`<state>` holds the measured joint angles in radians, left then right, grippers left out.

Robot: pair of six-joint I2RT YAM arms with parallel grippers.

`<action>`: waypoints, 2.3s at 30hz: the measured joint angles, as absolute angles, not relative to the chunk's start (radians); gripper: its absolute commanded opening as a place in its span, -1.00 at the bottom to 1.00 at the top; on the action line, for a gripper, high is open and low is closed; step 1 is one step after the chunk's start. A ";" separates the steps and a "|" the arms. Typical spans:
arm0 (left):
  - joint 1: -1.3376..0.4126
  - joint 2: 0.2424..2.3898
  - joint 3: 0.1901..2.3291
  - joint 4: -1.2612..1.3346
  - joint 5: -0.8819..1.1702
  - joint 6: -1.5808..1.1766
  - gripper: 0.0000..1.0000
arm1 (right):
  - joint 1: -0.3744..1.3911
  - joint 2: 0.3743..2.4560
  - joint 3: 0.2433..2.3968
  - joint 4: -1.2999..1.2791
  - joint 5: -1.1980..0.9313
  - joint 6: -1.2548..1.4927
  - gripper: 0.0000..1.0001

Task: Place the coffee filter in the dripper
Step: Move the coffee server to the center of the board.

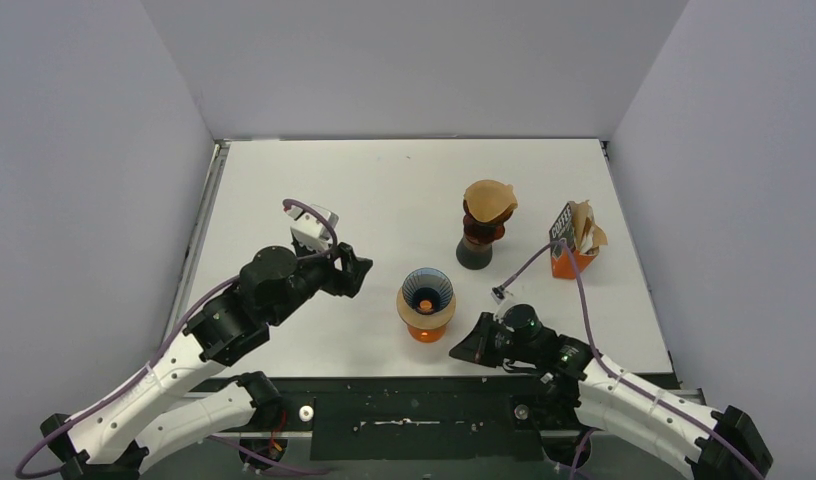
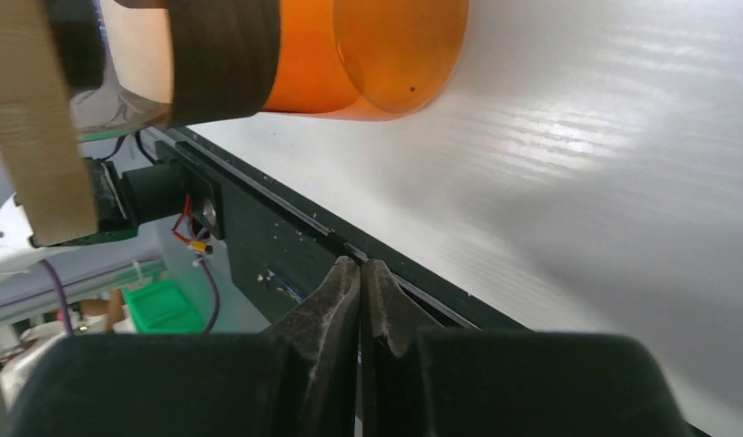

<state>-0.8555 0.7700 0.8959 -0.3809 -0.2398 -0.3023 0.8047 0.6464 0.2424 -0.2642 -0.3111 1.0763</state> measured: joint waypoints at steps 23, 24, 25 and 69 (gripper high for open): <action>-0.855 0.728 0.876 -0.377 -0.227 -0.303 0.24 | 0.896 1.106 0.076 0.587 -0.284 1.408 -1.00; -0.855 0.726 0.875 -0.377 -0.227 -0.302 0.24 | 0.904 1.129 0.076 0.619 -0.271 1.414 -1.00; -0.855 0.725 0.875 -0.377 -0.227 -0.302 0.24 | 0.910 1.151 0.076 0.652 -0.260 1.422 -1.00; -0.831 0.704 0.857 -0.377 -0.219 -0.304 0.25 | 1.031 1.915 0.302 1.442 0.175 1.369 -1.00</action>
<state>-0.8307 0.7036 0.8570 -0.3767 -0.2188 -0.3042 1.0313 1.9152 0.3019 1.4422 0.1745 1.3693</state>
